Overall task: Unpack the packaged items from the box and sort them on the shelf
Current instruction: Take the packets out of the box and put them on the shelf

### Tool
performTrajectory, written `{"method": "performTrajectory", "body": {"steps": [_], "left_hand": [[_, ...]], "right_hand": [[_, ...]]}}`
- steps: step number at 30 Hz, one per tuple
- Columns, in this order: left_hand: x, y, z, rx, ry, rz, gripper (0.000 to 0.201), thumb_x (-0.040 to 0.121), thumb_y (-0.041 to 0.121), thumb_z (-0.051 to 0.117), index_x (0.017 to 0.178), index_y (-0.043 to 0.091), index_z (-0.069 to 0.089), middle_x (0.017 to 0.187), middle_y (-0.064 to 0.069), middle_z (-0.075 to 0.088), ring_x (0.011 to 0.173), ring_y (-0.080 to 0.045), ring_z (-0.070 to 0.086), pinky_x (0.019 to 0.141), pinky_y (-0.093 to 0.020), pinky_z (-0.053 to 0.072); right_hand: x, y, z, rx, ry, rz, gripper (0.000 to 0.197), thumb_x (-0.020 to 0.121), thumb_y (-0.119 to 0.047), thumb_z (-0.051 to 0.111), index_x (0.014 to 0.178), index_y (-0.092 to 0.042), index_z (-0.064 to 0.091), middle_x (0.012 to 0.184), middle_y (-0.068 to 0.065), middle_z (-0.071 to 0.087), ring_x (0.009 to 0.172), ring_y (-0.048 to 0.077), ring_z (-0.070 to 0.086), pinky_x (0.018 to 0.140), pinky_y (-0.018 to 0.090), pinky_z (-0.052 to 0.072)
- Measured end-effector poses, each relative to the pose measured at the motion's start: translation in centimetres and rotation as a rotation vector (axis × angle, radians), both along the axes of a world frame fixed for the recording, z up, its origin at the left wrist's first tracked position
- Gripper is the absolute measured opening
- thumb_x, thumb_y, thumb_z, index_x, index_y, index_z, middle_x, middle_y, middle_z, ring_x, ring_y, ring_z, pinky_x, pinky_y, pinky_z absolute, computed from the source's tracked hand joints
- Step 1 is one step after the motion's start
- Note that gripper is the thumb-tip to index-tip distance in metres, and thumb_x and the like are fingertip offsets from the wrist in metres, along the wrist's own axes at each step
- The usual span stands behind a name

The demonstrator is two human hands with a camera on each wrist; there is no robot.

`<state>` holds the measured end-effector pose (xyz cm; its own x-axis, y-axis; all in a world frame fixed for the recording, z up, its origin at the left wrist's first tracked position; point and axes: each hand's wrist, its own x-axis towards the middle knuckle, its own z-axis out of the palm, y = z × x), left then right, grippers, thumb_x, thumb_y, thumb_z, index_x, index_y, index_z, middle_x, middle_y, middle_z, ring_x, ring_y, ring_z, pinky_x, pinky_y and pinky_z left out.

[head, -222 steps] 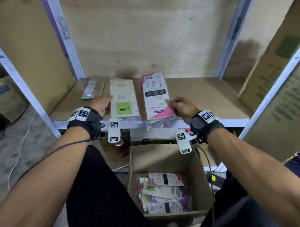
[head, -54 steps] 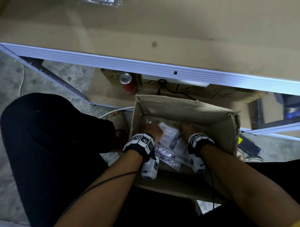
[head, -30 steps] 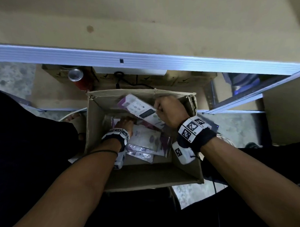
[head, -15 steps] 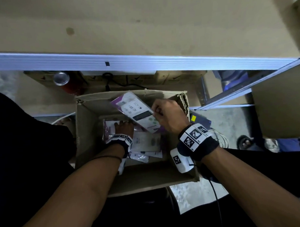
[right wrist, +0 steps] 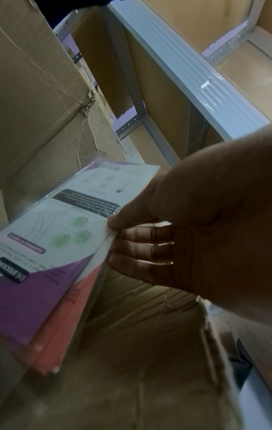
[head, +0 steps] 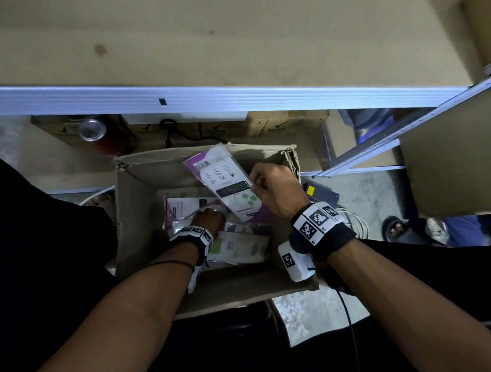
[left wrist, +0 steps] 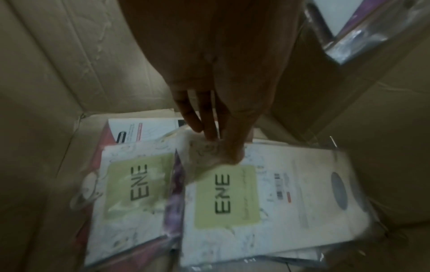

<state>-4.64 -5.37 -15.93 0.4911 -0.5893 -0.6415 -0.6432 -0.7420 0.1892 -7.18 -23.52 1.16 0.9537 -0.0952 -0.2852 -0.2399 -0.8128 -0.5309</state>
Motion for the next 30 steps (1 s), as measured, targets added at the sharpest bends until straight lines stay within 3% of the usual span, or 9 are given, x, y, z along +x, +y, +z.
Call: {"method": "performTrajectory", "body": {"steps": [5,10,16,20,22,26,30], "left_hand": [[0.4,0.0,0.0,-0.053,-0.04,0.041,0.037,0.092,0.003,0.057,0.128,0.005,0.06,0.144,-0.017,0.048,0.132,-0.036,0.046,0.101,-0.045,0.044],[0.0,0.2,0.2,-0.015,-0.06,0.084,0.037,0.093,0.002,0.052,0.129,0.003,0.059,0.15,-0.018,0.039,0.136,-0.036,0.04,0.102,-0.048,0.043],[-0.2,0.5,0.9,0.109,-0.056,0.128,0.042,0.094,0.008,0.053,0.136,0.009,0.053,0.155,-0.024,0.029,0.137,-0.037,0.039,0.111,-0.045,0.035],[0.3,0.8,2.2,0.044,0.03,0.149,0.038,0.094,0.005,0.055,0.132,0.009,0.054,0.148,-0.016,0.044,0.131,-0.033,0.048,0.11,-0.043,0.037],[0.8,0.9,3.7,-0.014,0.082,0.161,0.031,0.094,0.007,0.054,0.125,0.01,0.055,0.141,-0.017,0.05,0.124,-0.034,0.054,0.103,-0.039,0.044],[1.6,0.5,7.3,-0.061,0.204,0.211,0.03,0.093,0.009,0.056,0.122,0.012,0.065,0.131,-0.019,0.059,0.118,-0.033,0.06,0.092,-0.03,0.044],[0.6,0.4,10.3,-0.074,0.126,0.161,0.025,0.084,0.007,0.069,0.107,0.012,0.077,0.121,-0.014,0.069,0.112,-0.032,0.065,0.093,-0.036,0.052]], "right_hand": [[0.3,-0.1,0.1,-0.014,0.0,0.017,0.012,0.085,-0.013,0.067,0.085,-0.023,0.06,0.083,-0.006,0.062,0.08,0.021,0.061,0.074,0.042,0.055],[0.4,-0.1,0.1,-0.023,0.011,0.021,0.011,0.085,-0.013,0.067,0.085,-0.022,0.06,0.085,-0.005,0.063,0.081,0.021,0.061,0.076,0.041,0.055],[0.2,0.2,0.0,-0.026,0.026,0.034,0.01,0.086,-0.013,0.066,0.087,-0.021,0.061,0.089,-0.003,0.064,0.083,0.022,0.061,0.077,0.043,0.054],[0.4,0.5,-0.2,-0.107,0.007,0.071,0.01,0.088,-0.016,0.063,0.089,-0.024,0.057,0.095,-0.002,0.064,0.086,0.024,0.061,0.073,0.037,0.051],[0.7,0.9,-0.1,-0.165,-0.017,0.091,0.009,0.089,-0.017,0.06,0.09,-0.025,0.055,0.097,-0.001,0.063,0.087,0.026,0.06,0.071,0.031,0.043],[1.3,2.2,0.6,-0.224,-0.038,0.133,0.008,0.091,-0.016,0.054,0.095,-0.022,0.057,0.1,0.004,0.063,0.092,0.027,0.06,0.079,0.035,0.047],[1.7,3.5,1.8,-0.253,-0.09,0.205,0.014,0.091,-0.013,0.053,0.098,-0.022,0.061,0.104,0.003,0.064,0.098,0.025,0.06,0.082,0.033,0.045]]}}
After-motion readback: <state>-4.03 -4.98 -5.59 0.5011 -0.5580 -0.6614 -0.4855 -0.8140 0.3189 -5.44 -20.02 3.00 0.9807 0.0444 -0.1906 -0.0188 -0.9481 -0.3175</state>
